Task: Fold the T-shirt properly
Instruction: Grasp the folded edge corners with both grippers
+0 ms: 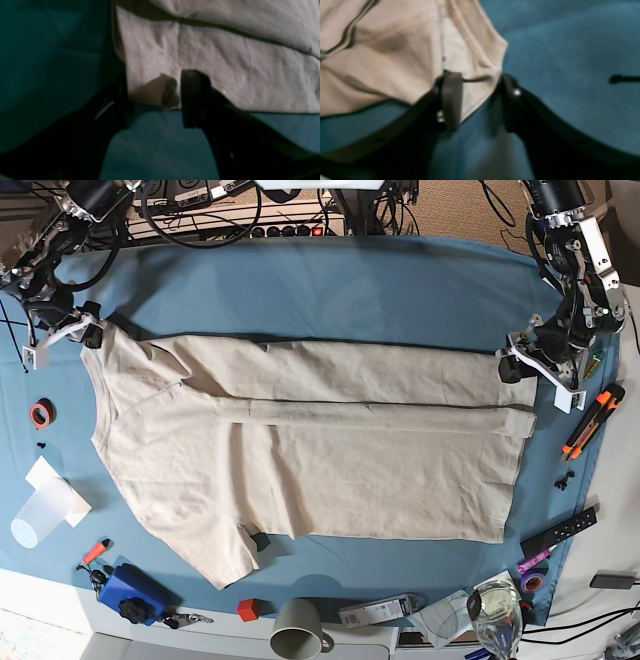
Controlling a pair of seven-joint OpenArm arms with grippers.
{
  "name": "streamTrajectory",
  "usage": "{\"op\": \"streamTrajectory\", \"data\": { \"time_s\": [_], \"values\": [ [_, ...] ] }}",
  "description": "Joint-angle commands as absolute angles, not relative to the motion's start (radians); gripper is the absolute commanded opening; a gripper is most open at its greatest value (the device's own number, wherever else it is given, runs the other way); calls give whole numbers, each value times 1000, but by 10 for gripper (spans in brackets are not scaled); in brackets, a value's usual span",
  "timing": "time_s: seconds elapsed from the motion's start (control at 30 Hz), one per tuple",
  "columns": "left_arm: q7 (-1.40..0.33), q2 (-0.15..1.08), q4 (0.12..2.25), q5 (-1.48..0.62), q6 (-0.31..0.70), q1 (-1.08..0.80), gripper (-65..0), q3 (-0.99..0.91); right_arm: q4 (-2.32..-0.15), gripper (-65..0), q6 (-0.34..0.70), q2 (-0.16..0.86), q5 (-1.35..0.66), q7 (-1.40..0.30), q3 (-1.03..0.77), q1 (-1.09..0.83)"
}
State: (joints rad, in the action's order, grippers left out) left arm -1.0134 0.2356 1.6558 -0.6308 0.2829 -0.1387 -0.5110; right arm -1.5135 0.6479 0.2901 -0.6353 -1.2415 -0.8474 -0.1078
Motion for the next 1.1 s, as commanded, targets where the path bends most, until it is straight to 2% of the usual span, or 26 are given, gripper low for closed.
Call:
{"op": "streamTrajectory", "data": {
  "time_s": [0.0,0.2,0.3,0.43,0.67,0.87,1.07],
  "values": [
    [-1013,244,1670,-640,290,-133,-354,-514,-1530,-359,648,332,-648,-1227,-851,-99],
    [-1013,244,1670,-640,290,-133,-354,-514,-1530,-359,637,394,-642,-1185,-852,-99],
    [-1013,244,1670,-640,290,-133,-354,-514,-1529,-359,574,390,-604,-1145,-851,-99],
    [-1013,244,1670,-640,290,-133,-354,-514,-1474,-359,566,377,-594,-1120,-850,-96],
    [-1010,244,1670,-640,290,-133,-354,-514,-1248,-359,698,377,-748,-1182,-850,-60],
    [-1002,244,1670,-640,290,-133,-354,-514,-1227,-359,698,376,-910,-1300,-850,-61],
    [-997,244,1670,-640,290,-133,-354,-514,-1227,-359,698,373,-908,-1306,-848,-60]
  ]
}}
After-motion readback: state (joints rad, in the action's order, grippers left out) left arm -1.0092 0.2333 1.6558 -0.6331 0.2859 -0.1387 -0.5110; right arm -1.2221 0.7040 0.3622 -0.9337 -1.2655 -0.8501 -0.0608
